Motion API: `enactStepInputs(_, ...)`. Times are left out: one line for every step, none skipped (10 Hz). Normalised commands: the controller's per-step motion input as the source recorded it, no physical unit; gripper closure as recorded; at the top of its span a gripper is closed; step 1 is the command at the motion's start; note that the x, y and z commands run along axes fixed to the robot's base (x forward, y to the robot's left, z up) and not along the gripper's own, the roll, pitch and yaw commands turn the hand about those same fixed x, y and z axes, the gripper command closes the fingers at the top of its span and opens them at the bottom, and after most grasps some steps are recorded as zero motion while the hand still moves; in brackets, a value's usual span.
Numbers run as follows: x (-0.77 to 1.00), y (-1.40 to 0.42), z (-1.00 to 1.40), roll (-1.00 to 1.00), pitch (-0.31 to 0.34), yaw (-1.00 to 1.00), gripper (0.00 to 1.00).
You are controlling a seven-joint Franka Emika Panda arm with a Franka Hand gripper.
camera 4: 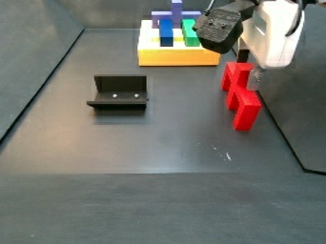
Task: Pick up the red object. Move up. Move to above the board. Insert the red object.
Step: Pick up the red object.
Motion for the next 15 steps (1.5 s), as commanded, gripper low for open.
enactStepInputs(0.03, 0.0, -0.06, 0.0, 0.0, 0.0, 0.0)
enactStepInputs(0.0, 0.0, -0.04, 0.0, 0.0, 0.0, 0.0)
enactStepInputs(-0.17, 0.0, -0.04, 0.0, 0.0, -0.01, 0.0)
enactStepInputs(-0.11, -0.05, -0.01, 0.0, 0.0, -0.01, 0.0)
enactStepInputs(0.01, -0.06, -0.02, 0.0, 0.0, 0.0, 0.0)
enactStepInputs(0.14, 0.0, -0.04, 0.0, 0.001, 0.0, 0.0)
enactStepInputs(0.15, 0.0, -0.02, 0.0, 0.01, 0.0, 0.0)
enactStepInputs(0.11, 0.0, -0.01, 0.0, 0.003, 0.0, 0.0)
enactStepInputs(0.0, 0.0, 0.0, 0.0, 0.0, 0.0, 0.0)
enactStepInputs(0.0, 0.0, 0.0, 0.0, 0.0, 0.0, 1.0)
enactStepInputs(0.0, 0.0, 0.0, 0.0, 0.0, 0.0, 1.0)
enactStepInputs(0.0, 0.0, 0.0, 0.0, 0.0, 0.0, 1.0)
enactStepInputs(0.0, 0.0, 0.0, 0.0, 0.0, 0.0, 1.0)
enactStepInputs(0.0, 0.0, 0.0, 0.0, 0.0, 0.0, 1.0)
enactStepInputs(0.0, 0.0, 0.0, 0.0, 0.0, 0.0, 1.0)
